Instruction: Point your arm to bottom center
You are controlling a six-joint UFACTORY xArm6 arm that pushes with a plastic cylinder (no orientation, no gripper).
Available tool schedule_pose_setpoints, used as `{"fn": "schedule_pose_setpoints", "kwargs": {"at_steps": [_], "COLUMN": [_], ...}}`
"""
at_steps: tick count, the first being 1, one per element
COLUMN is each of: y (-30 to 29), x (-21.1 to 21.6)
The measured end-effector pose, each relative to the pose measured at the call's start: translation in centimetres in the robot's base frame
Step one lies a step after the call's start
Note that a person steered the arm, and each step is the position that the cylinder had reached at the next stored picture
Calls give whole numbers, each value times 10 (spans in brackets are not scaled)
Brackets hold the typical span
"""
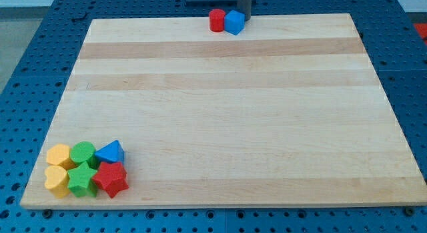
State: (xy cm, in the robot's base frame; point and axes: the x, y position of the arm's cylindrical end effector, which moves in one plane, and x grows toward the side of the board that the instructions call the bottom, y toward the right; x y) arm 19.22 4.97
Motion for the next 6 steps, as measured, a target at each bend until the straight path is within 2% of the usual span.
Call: {"fn": "schedule_pose_setpoints", "kwargs": {"at_steps": [2, 3, 4, 6], "y": [0, 18, 72, 202], "x": [0, 4, 23, 102]}}
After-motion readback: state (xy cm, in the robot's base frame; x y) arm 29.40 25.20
